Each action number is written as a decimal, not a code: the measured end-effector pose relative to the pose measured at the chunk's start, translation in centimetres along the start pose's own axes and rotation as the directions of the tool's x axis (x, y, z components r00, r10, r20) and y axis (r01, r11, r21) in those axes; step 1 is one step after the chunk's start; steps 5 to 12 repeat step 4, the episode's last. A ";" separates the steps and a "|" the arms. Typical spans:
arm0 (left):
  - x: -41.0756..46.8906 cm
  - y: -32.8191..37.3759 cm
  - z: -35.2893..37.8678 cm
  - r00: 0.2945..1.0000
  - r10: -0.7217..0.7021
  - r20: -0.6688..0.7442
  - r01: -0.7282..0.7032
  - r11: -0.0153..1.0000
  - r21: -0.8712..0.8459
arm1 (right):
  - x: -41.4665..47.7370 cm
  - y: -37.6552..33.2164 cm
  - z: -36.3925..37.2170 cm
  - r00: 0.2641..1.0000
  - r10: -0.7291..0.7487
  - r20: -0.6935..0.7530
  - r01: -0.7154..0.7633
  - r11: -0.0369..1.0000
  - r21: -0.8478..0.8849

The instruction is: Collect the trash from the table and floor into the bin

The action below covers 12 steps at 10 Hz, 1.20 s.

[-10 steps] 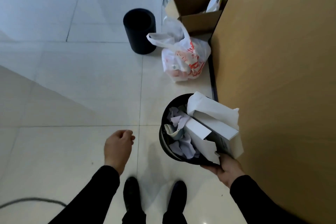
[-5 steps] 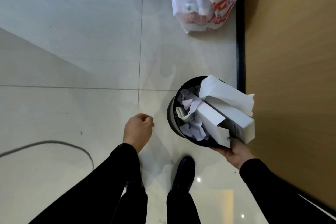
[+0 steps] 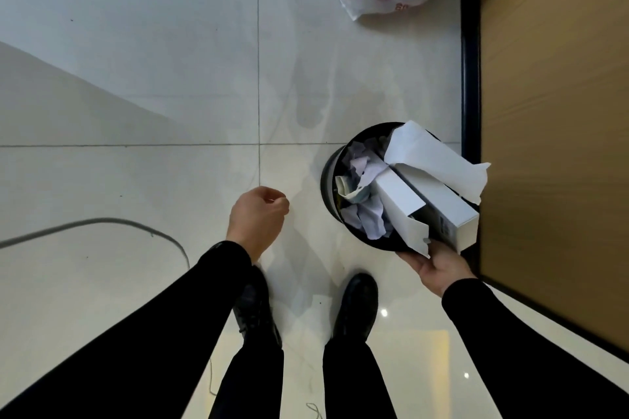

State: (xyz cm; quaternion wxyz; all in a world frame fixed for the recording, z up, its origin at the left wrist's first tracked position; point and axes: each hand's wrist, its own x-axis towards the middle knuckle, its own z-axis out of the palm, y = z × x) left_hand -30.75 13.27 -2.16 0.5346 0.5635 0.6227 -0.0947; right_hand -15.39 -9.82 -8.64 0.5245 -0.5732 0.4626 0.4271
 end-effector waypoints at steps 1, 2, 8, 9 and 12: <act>-1.0 0.9 -0.3 1.000 0.024 -0.004 -0.024 1.000 -0.009 | -1.4 0.8 -0.3 0.999 -0.038 0.024 0.035 0.995 0.093; -3.1 2.4 -1.1 0.998 0.061 -0.001 -0.061 0.998 -0.006 | -4.2 1.6 -0.9 1.000 -0.018 -0.018 0.020 0.995 0.096; -10.2 7.9 -5.0 0.989 0.146 -0.025 -0.148 0.982 -0.114 | -15.0 0.7 0.0 0.997 0.078 0.019 -0.076 0.994 -0.082; -10.2 7.9 -5.0 0.989 0.146 -0.025 -0.148 0.982 -0.114 | -15.0 0.7 0.0 0.997 0.078 0.019 -0.076 0.994 -0.082; -10.2 7.9 -5.0 0.989 0.146 -0.025 -0.148 0.982 -0.114 | -15.0 0.7 0.0 0.997 0.078 0.019 -0.076 0.994 -0.082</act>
